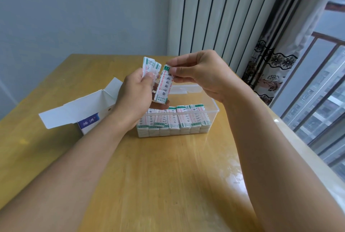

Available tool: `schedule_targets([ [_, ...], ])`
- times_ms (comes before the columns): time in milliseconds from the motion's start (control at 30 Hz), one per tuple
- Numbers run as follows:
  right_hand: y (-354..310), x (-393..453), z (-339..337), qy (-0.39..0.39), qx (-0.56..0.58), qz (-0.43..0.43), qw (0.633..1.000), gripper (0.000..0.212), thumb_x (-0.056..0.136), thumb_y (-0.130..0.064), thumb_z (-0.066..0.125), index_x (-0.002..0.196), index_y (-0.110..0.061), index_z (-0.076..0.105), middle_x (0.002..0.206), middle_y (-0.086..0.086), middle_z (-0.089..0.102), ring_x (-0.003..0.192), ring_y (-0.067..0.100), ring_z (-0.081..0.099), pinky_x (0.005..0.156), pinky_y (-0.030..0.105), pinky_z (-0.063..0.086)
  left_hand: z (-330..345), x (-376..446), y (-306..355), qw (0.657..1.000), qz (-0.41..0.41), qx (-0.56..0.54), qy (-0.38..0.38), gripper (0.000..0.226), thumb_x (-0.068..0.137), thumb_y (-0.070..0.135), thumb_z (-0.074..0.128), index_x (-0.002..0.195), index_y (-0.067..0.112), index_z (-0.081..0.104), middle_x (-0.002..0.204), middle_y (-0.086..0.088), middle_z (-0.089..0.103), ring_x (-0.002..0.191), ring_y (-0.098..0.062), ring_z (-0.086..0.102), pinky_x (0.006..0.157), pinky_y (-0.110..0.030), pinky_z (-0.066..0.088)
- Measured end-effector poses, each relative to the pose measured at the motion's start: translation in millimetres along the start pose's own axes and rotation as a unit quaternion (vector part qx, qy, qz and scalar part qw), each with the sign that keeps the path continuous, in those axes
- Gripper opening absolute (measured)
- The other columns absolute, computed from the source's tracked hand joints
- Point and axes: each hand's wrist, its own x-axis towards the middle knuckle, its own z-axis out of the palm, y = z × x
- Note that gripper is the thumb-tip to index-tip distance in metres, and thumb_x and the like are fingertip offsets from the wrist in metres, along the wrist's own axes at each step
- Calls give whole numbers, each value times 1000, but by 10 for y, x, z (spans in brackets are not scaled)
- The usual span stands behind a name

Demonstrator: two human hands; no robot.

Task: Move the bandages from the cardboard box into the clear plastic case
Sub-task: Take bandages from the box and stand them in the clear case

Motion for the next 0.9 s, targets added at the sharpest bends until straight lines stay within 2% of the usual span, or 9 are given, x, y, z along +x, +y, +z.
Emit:
schedule_targets([
  [67, 25, 23, -38, 10, -12, 5, 1000, 9, 87, 2, 72, 93, -3, 76, 90, 11, 78, 88, 23, 77, 81, 29, 61, -21, 37, -40, 997, 36, 59, 33, 29, 110, 32, 35, 112, 16, 60, 91, -7, 75, 72, -26, 76, 66, -51, 63],
  [167, 107, 57, -66, -3, -62, 32, 998, 9, 85, 3, 73, 92, -3, 76, 87, 10, 78, 84, 22, 77, 79, 27, 61, -15, 25, -49, 995, 64, 48, 54, 26, 111, 25, 32, 112, 11, 54, 80, -11, 71, 60, -26, 74, 57, -44, 63],
  [267, 223, 81, -63, -29, -127, 71, 989, 10, 84, 3, 75, 88, -6, 76, 84, 7, 78, 81, 21, 77, 75, 24, 61, -7, 24, -68, 994, 76, 36, 73, 27, 111, 25, 31, 112, 12, 54, 79, -11, 69, 61, -28, 73, 58, -41, 63],
  [400, 330, 120, -56, -42, -158, 96, 982, 12, 83, 3, 75, 84, -9, 77, 85, 6, 78, 80, 21, 77, 74, 24, 61, -9, 48, -97, 996, 63, 21, 60, 27, 112, 25, 30, 114, 12, 54, 79, -10, 69, 63, -29, 73, 65, -46, 64],
  [633, 438, 171, -46, -62, -169, 119, 976, 15, 83, 5, 76, 91, -7, 79, 88, 10, 79, 82, 22, 77, 79, 26, 62, -14, 63, -105, 996, 64, 27, 48, 28, 111, 23, 30, 113, 10, 55, 77, -10, 69, 63, -32, 73, 66, -48, 64],
  [767, 475, 188, -46, -73, -211, 120, 967, 15, 84, 1, 77, 89, -13, 80, 86, 5, 79, 81, 18, 77, 88, 32, 61, -17, 66, -104, 997, 62, 33, 44, 29, 112, 24, 29, 116, 10, 55, 79, -10, 69, 64, -31, 74, 66, -44, 64],
  [900, 515, 212, -41, -69, -265, 111, 955, 17, 84, -3, 78, 93, -17, 81, 84, 1, 79, 79, 15, 77, 89, 33, 61, -15, 59, -100, 997, 60, 31, 41, 29, 112, 23, 30, 116, 9, 55, 79, -12, 69, 64, -31, 73, 63, -39, 63],
])
